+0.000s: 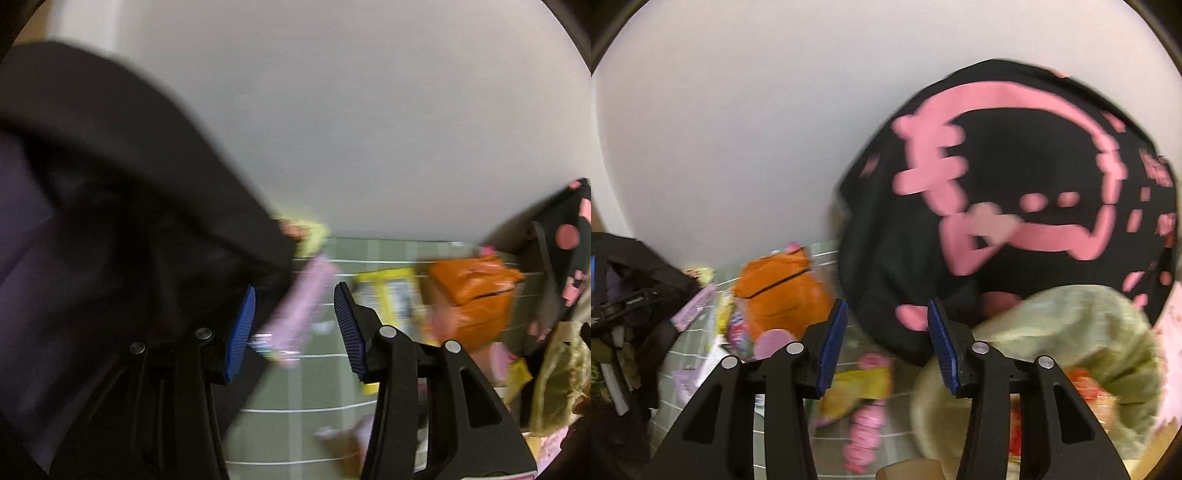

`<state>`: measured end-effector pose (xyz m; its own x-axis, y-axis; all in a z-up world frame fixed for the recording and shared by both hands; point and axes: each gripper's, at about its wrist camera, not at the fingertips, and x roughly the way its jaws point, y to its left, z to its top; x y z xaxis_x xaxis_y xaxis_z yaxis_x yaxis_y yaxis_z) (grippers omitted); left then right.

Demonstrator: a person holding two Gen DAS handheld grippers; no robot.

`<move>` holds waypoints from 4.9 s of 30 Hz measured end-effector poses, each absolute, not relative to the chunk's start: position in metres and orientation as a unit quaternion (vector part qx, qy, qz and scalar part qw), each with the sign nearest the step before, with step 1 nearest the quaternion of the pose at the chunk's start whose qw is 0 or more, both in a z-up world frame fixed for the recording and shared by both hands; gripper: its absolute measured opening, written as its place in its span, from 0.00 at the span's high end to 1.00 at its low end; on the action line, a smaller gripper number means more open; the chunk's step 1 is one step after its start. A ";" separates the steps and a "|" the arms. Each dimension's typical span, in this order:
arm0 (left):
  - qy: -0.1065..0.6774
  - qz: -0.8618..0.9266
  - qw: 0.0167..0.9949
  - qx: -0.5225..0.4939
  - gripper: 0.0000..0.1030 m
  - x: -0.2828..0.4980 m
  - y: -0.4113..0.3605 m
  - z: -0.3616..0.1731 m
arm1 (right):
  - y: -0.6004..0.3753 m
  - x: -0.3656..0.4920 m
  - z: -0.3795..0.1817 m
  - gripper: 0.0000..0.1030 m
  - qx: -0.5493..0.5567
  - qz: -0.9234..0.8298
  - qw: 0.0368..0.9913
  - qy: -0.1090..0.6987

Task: Collect trash
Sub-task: 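Grasp the yellow snack stick wrapper with the right tool beside the black bag, then grasp the pink wrapper with the left tool while the right tool grasps a yellow chip bag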

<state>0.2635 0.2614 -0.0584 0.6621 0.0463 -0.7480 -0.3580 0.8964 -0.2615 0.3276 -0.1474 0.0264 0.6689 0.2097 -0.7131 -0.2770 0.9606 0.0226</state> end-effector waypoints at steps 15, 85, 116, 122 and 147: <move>0.431 0.105 0.878 -0.178 0.59 0.237 0.273 -0.069 | 0.025 0.386 -0.023 0.53 -0.093 0.276 0.862 0.414; 0.494 -0.004 0.863 -0.103 0.59 0.283 0.247 -0.094 | -0.096 0.353 0.001 0.93 -0.062 0.193 0.864 0.460; 0.467 -0.027 0.875 -0.125 1.00 0.253 0.206 -0.053 | -0.066 0.273 -0.061 0.64 -0.019 0.270 0.807 0.524; 0.459 -0.041 0.878 -0.128 1.00 0.250 0.210 -0.053 | -0.060 0.270 -0.078 0.64 0.003 0.265 0.799 0.540; 0.512 -0.012 0.856 -0.077 0.69 0.290 0.224 -0.110 | -0.053 0.250 -0.079 0.75 0.013 0.285 0.802 0.525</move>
